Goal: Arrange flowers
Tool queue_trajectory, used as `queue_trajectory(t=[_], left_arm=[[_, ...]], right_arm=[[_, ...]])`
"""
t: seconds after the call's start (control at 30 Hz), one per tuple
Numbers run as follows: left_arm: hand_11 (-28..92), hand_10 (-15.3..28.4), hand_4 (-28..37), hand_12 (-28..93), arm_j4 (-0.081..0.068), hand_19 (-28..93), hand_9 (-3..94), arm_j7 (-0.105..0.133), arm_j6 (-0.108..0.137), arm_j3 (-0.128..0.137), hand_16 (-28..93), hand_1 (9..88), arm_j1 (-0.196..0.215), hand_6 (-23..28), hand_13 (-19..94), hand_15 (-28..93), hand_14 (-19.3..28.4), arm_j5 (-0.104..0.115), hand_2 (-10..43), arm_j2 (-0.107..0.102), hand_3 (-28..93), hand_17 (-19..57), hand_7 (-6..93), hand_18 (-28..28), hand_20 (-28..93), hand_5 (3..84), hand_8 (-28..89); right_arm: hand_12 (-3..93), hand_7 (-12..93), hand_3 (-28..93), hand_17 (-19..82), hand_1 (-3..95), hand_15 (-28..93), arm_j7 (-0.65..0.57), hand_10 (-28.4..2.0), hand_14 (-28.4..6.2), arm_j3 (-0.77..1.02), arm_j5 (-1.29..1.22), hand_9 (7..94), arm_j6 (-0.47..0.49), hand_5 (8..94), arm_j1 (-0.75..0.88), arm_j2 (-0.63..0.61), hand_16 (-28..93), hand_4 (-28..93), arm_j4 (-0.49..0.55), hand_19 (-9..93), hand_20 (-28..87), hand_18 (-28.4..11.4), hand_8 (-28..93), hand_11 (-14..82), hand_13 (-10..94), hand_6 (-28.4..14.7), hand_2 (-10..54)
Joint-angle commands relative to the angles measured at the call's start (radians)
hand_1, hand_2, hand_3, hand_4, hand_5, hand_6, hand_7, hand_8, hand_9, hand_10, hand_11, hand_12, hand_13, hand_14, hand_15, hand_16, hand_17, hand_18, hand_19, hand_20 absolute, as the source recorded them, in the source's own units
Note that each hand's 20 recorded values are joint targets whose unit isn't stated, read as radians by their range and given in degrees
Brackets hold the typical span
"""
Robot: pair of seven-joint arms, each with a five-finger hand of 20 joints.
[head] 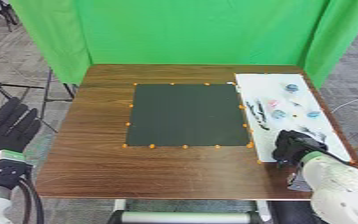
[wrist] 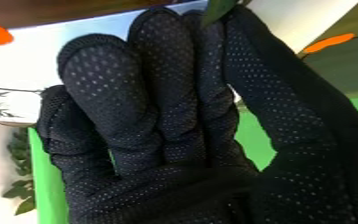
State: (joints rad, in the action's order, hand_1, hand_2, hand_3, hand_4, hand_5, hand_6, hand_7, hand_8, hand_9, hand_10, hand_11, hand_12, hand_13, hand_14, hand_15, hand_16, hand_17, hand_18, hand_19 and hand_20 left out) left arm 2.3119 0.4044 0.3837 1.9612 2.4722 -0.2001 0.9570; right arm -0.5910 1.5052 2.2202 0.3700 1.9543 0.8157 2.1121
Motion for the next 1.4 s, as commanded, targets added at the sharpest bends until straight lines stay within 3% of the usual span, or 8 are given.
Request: queue_trajectory(t=[0.03, 0.3, 0.43, 0.5, 0.67, 0.77, 0.87, 1.4], left_arm=[[25, 14.9, -28.3, 7, 0.006, 30, 32.8, -0.003, -0.009, -0.005, -11, 24.4, 0.019, 7.7, 22, 39, 14.4, 0.0, 13.3, 0.008, 70, -4.9, 14.7, 11.3, 8, 41.5, -9], [25, 14.8, -28.3, 7, 0.009, 30, 32.8, 0.007, -0.005, -0.012, -11, 24.4, 0.024, 7.7, 22, 39, 14.4, 0.011, 13.3, 0.005, 70, -4.9, 14.7, 11.3, 8, 41.4, -9], [25, 14.8, -28.3, 7, 0.005, 30, 32.8, -0.016, -0.004, 0.002, -11, 24.4, 0.024, 7.7, 22, 39, 14.3, -0.004, 13.2, 0.004, 70, -4.9, 14.7, 11.3, 8, 41.4, -9], [25, 14.8, -28.3, 7, 0.003, 30, 32.7, -0.014, 0.003, 0.002, -11, 24.3, 0.022, 7.6, 22, 39, 14.3, 0.006, 13.2, 0.003, 70, -5.0, 14.8, 11.3, 8, 41.4, -9], [25, 14.8, -28.3, 7, -0.013, 30, 32.7, -0.029, 0.001, 0.005, -11, 24.4, 0.02, 7.7, 22, 39, 14.2, 0.019, 13.2, 0.006, 70, -4.9, 14.7, 11.3, 8, 41.4, -9], [25, 14.8, -28.3, 7, -0.018, 30, 32.7, -0.02, 0.0, 0.0, -11, 24.2, 0.021, 7.7, 22, 39, 14.2, 0.047, 13.2, 0.006, 70, -4.9, 14.6, 11.3, 8, 41.4, -9], [25, 14.8, -28.3, 7, -0.023, 30, 32.5, -0.029, -0.02, 0.001, -11, 24.2, 0.019, 7.7, 22, 39, 14.1, 0.038, 13.1, 0.004, 70, -4.9, 14.6, 11.2, 8, 41.3, -9], [24, 14.6, -28.3, 8, -0.028, 30, 32.2, -0.015, -0.006, -0.023, -11, 23.7, -0.002, 7.4, 22, 38, 13.9, 0.047, 12.8, -0.02, 70, -4.8, 14.5, 11.1, 8, 40.9, -9]], right_arm=[[55.5, 61, 78, 45, 44.9, 52, 0.036, -7.0, -7.0, -0.068, 0.07, 90.4, -0.219, 71.0, 0.006, 0.001, 38, -13, 0.049, 88, 37, -24.8, 21, 28.3, 85, -1.8, -9.5], [55.5, 61, 78, 46, 44.7, 53, 0.041, -6.8, -6.8, -0.174, 0.084, 90.4, -0.312, 71.2, -0.13, 0.003, 38, -12, 0.073, 88, 37, -25.1, 21, 29.1, 85, -1.8, -9.5], [55.6, 61, 77, 46, 44.6, 53, 0.051, -7.0, -6.7, -0.247, 0.059, 90.4, -0.286, 71.2, -0.242, 0.027, 38, -11, 0.046, 88, 37, -25.1, 22, 29.6, 86, -1.9, -9.5], [55.7, 61, 77, 46, 44.7, 53, 0.061, -7.1, -6.7, -0.294, 0.058, 90.3, -0.279, 71.2, -0.307, 0.042, 39, -11, 0.03, 89, 37, -25.1, 22, 29.7, 85, -2.0, -9.5], [55.5, 61, 77, 46, 44.9, 53, 0.092, -6.9, -6.8, -0.466, 0.068, 90.3, -0.265, 71.3, -0.516, 0.114, 39, -11, -0.038, 89, 37, -25.1, 22, 29.9, 85, -2.0, -9.5], [55.6, 61, 77, 46, 44.8, 54, 0.114, -6.9, -6.8, -0.568, 0.064, 90.3, -0.247, 71.3, -0.629, 0.174, 39, -11, -0.096, 89, 37, -25.0, 22, 30.0, 85, -2.0, -9.5], [55.7, 61, 77, 46, 44.8, 54, 0.123, -6.9, -6.8, -0.639, 0.067, 90.3, -0.24, 71.3, -0.708, 0.239, 39, -11, -0.155, 89, 37, -24.9, 22, 30.0, 85, -2.1, -9.5], [55.8, 61, 77, 46, 45.0, 54, 0.113, -6.7, -6.8, -0.861, -0.016, 90.1, -0.114, 70.9, -0.896, 0.427, 39, -12, -0.411, 89, 36, -24.7, 22, 30.0, 85, -2.0, -9.5]])
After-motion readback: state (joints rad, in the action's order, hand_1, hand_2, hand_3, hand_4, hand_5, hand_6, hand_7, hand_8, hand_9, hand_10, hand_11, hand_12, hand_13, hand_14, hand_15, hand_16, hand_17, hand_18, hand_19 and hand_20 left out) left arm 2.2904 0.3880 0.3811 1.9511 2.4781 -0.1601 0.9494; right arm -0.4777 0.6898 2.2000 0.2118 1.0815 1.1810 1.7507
